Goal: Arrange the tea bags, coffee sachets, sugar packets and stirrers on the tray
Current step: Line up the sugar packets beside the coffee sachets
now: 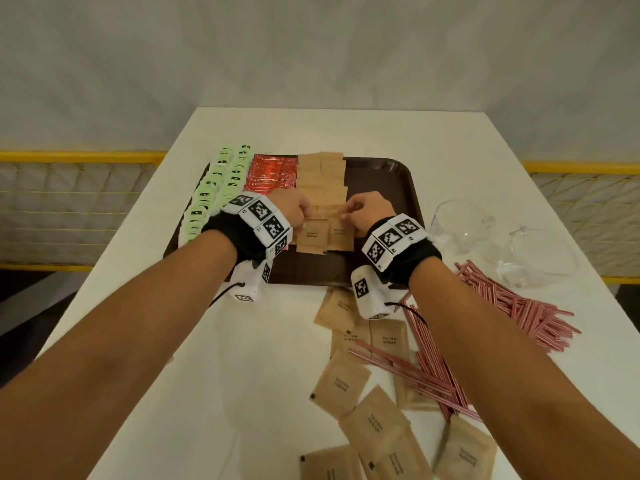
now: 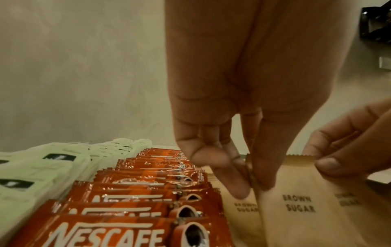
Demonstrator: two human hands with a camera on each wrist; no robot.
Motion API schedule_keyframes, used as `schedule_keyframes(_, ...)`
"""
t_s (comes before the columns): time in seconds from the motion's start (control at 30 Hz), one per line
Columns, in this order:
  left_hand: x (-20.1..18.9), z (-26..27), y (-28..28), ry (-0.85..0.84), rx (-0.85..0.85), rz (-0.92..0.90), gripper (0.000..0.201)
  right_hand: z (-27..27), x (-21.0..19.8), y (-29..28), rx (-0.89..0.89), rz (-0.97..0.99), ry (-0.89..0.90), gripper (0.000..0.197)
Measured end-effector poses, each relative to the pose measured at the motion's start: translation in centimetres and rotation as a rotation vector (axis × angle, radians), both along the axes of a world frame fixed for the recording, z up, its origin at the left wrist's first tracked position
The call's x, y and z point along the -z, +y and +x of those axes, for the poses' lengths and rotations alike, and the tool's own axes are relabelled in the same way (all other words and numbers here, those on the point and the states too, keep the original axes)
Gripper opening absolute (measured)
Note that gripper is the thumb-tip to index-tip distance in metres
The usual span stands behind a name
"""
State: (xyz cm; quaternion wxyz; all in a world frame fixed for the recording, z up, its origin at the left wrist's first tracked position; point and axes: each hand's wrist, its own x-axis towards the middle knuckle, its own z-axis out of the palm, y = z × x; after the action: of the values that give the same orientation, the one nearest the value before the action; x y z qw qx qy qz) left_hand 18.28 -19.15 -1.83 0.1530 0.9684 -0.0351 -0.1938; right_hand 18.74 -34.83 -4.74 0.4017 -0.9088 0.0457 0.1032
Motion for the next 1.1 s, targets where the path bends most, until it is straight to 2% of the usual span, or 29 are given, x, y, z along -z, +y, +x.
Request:
schedule_keyframes(0.23, 0.9, 0.7, 0.1, -0.109, 0.019, 0.058, 0.02, 1.4, 0.1, 0.5, -0.075, -0.087, 0.057, 0.014)
schedule_keyframes(0.33, 1.0, 0.0, -0.3, -0.121, 0.114, 0.064, 0.045, 1.7, 0.1, 0.5, -0.083, -0.103, 0.063, 0.013)
schedule_keyframes(0.43, 1.5, -1.2, -0.7, -0.095, 0.247, 0.213, 0.063, 1.8, -0.2, 0.5, -0.11, -0.149, 0.07, 0.014)
schedule_keyframes(0.53, 2.2, -1.5, -0.4, -0.104, 0.276, 0.301, 0.06, 2.0, -0.2, 0.7, -0.134, -0.198, 0.081, 0.015)
schedule_keyframes(0.9, 2.2, -1.0, 0.2, -0.163, 0.208, 0.347, 0.055, 2.1, -0.3, 0.6, -0.163, -0.214, 0.121, 0.018)
schedule_keyframes(1.1, 2.2, -1.0, 0.0, -0.165, 0.162, 0.257, 0.055, 2.1, -0.4, 0.5, -0.155, -0.204, 0.121, 0.018)
